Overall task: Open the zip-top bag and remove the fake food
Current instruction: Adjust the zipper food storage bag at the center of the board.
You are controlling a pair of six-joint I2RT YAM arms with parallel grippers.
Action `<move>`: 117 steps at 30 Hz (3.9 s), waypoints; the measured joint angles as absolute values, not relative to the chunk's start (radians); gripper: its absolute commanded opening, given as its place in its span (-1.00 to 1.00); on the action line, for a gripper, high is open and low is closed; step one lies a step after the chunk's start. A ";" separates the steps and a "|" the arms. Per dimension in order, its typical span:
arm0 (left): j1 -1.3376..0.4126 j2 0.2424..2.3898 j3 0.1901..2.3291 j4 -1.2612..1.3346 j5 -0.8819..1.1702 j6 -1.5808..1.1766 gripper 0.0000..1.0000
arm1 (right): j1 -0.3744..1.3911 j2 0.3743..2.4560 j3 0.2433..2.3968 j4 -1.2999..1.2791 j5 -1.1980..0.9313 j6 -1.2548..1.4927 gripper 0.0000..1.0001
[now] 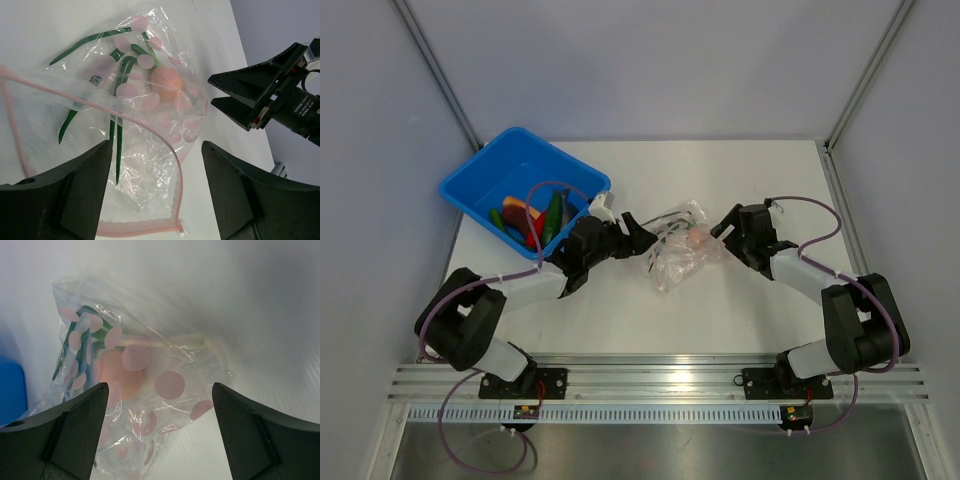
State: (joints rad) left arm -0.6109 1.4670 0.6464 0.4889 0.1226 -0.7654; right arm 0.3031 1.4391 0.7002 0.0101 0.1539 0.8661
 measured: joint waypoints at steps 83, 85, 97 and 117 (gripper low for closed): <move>-0.423 1.507 0.711 0.519 0.340 -0.735 -1.00 | 0.226 1.246 0.529 0.134 0.027 0.678 0.37; -0.422 1.507 0.711 0.530 0.357 -0.735 -1.00 | 0.226 1.262 0.534 0.137 0.033 0.676 0.40; -0.403 1.515 0.712 0.534 0.398 -0.735 -1.00 | 0.226 1.527 0.661 0.220 -0.041 0.620 0.42; -0.348 1.527 0.694 0.623 0.474 -0.810 -1.00 | 0.226 1.639 0.735 0.186 -0.068 0.624 -1.00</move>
State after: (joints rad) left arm -0.3481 1.5272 0.6937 0.6231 0.4744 -0.8104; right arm 0.2264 1.6394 0.7349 0.1856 -0.0685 0.6239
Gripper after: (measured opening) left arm 0.008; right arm 0.010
